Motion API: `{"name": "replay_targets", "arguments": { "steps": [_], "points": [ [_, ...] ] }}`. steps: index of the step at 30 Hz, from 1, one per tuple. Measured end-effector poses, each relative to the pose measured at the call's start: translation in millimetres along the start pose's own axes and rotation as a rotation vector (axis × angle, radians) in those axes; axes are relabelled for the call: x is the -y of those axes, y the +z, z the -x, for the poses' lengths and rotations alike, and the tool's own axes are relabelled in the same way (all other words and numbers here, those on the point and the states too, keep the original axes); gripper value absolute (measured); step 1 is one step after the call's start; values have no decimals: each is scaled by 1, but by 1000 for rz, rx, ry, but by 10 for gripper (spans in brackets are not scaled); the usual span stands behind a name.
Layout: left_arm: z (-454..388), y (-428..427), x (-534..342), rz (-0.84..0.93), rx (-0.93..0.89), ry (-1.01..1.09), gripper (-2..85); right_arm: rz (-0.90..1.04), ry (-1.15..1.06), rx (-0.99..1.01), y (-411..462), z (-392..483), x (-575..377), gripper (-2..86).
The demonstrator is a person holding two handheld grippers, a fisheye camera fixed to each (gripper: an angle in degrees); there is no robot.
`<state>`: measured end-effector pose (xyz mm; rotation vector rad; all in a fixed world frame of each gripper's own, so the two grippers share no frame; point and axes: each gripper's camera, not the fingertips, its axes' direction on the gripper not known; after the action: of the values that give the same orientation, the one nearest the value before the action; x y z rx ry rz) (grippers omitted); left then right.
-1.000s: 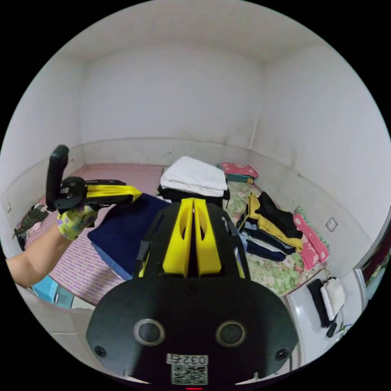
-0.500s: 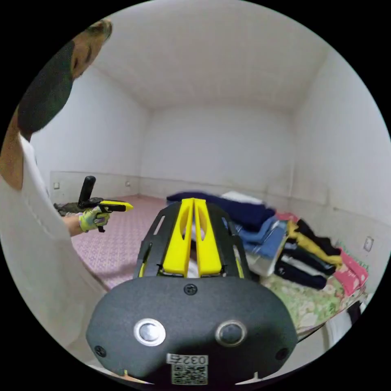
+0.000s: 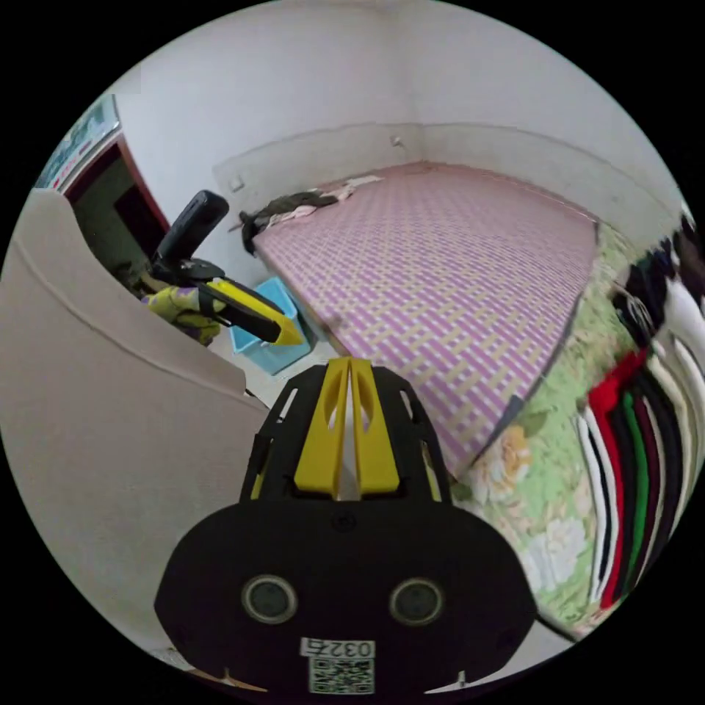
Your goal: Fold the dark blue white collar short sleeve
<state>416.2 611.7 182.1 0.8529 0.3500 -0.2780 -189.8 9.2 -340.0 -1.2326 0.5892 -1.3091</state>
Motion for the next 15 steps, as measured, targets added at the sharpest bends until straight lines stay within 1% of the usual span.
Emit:
{"name": "replay_targets", "arguments": {
  "steps": [3,5,7,8,10,15],
  "points": [
    [63,-6,-48,-47,-29,-87,-9,106,-108,3,51,34,53,-10],
    [104,-12,-80,-56,-23,-150,-9,154,-125,28,83,52,84,-10],
    [158,-27,-127,-104,-19,-216,-9,195,-75,90,124,74,129,-10],
    [170,-31,-139,-118,-12,-230,-9,194,-61,116,133,80,140,-10],
    [219,-45,-187,-151,49,-291,-9,194,-16,216,171,107,184,-10],
    [309,-65,-272,-230,74,-433,-9,220,14,383,240,156,266,-10]
  ]
}}
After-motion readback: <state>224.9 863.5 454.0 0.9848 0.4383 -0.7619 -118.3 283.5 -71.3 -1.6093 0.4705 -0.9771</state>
